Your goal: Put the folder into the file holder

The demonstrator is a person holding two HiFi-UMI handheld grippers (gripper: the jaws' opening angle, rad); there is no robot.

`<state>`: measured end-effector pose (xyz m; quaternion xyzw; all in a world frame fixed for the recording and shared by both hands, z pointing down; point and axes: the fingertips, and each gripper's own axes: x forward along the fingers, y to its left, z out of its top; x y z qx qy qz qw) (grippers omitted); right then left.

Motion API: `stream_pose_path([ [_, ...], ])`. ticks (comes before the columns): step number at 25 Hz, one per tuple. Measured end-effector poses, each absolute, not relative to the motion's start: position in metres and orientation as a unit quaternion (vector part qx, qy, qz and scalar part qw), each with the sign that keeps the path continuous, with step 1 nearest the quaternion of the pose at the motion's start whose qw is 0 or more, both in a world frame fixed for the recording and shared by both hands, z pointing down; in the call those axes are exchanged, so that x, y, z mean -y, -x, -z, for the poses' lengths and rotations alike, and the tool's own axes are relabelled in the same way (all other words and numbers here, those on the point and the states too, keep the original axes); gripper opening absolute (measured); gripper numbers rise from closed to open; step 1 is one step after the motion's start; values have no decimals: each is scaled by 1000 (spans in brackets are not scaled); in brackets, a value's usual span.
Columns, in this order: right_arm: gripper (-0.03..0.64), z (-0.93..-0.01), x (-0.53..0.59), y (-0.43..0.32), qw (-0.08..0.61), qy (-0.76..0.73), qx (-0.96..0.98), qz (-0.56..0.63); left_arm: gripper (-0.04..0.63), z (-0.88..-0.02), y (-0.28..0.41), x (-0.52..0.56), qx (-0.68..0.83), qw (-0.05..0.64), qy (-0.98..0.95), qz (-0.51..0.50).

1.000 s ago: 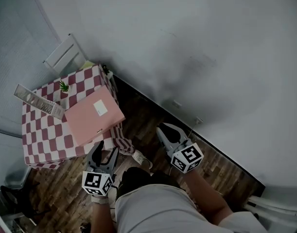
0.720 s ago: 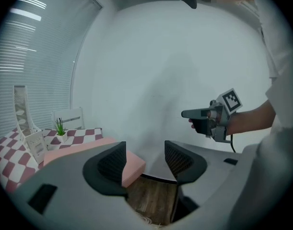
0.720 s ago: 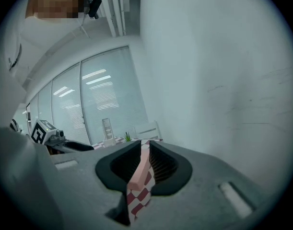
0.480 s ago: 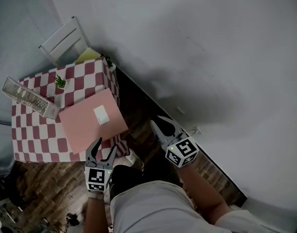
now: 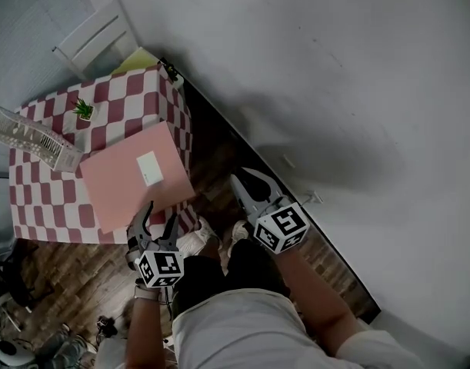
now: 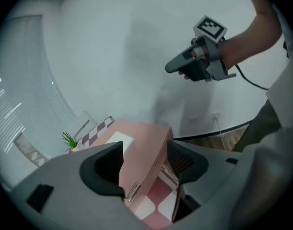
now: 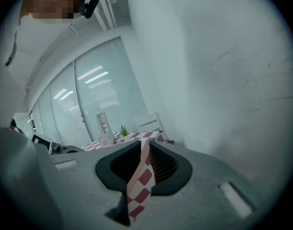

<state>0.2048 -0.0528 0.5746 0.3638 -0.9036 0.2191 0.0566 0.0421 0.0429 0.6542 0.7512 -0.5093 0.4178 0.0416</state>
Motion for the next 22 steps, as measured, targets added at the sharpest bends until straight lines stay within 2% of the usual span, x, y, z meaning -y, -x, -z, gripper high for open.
stream_pose_path([
  [10, 38, -630, 55, -239, 54, -348, 902, -249, 307, -716, -50, -24, 481, -63, -673, -558],
  [22, 38, -683, 56, -251, 65, -323, 910, -253, 356, -741, -48, -9, 475, -205, -570, -638],
])
